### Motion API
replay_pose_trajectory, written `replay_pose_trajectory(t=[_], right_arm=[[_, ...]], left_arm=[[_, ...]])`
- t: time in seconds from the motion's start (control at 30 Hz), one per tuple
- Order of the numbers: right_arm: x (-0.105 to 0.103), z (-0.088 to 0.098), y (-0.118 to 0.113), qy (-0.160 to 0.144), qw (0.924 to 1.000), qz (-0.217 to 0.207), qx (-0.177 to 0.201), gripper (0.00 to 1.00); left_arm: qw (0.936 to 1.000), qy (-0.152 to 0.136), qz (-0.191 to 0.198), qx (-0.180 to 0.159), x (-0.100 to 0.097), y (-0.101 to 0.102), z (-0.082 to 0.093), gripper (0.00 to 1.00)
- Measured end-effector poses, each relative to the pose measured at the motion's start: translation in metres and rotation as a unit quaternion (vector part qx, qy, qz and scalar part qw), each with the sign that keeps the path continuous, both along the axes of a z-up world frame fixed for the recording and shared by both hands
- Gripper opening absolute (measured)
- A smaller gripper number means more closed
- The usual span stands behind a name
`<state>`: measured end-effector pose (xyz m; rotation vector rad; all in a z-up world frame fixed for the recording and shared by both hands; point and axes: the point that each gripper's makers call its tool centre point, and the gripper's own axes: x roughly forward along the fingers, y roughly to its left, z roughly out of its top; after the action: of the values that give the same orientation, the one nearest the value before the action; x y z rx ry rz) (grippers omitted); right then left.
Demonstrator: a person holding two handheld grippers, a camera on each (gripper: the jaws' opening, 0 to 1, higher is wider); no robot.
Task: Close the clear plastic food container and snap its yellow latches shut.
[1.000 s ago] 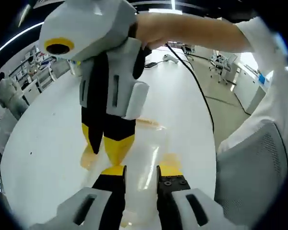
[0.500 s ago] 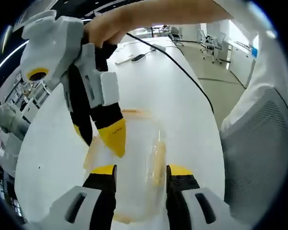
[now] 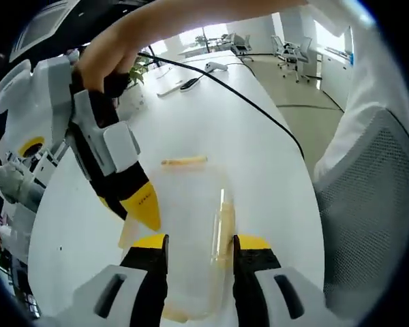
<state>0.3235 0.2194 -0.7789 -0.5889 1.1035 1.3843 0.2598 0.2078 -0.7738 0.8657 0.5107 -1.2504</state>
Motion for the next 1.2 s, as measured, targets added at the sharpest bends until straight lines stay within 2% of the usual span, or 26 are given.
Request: replay_pose_trajectory(t=[0.2, 0.47, 0.77, 0.9, 1.2], right_arm=[[0.003, -0.002, 0.002, 0.012, 0.9999, -0.001, -0.011, 0.3], [0.0, -0.003, 0.002, 0.012, 0.9997, -0.004, -0.02, 0.3], [-0.005, -0.003, 0.002, 0.007, 0.9991, 0.01, -0.041, 0.3], [-0.006, -0.003, 0.0, 0.01, 0.9989, 0.009, -0.044, 0.29], [-0.006, -0.003, 0.0, 0.009, 0.9984, 0.012, -0.053, 0.3]], left_arm=[[0.9994, -0.024, -0.024, 0.011, -0.001, 0.0, -0.002, 0.31], [0.9983, -0.039, -0.039, 0.02, -0.001, -0.003, -0.004, 0.32], [0.9983, -0.036, -0.043, 0.018, 0.0, -0.003, -0.005, 0.31], [0.9966, -0.049, -0.062, 0.025, -0.002, -0.004, -0.005, 0.3], [0.9964, -0.053, -0.058, 0.032, -0.002, -0.004, -0.006, 0.28]])
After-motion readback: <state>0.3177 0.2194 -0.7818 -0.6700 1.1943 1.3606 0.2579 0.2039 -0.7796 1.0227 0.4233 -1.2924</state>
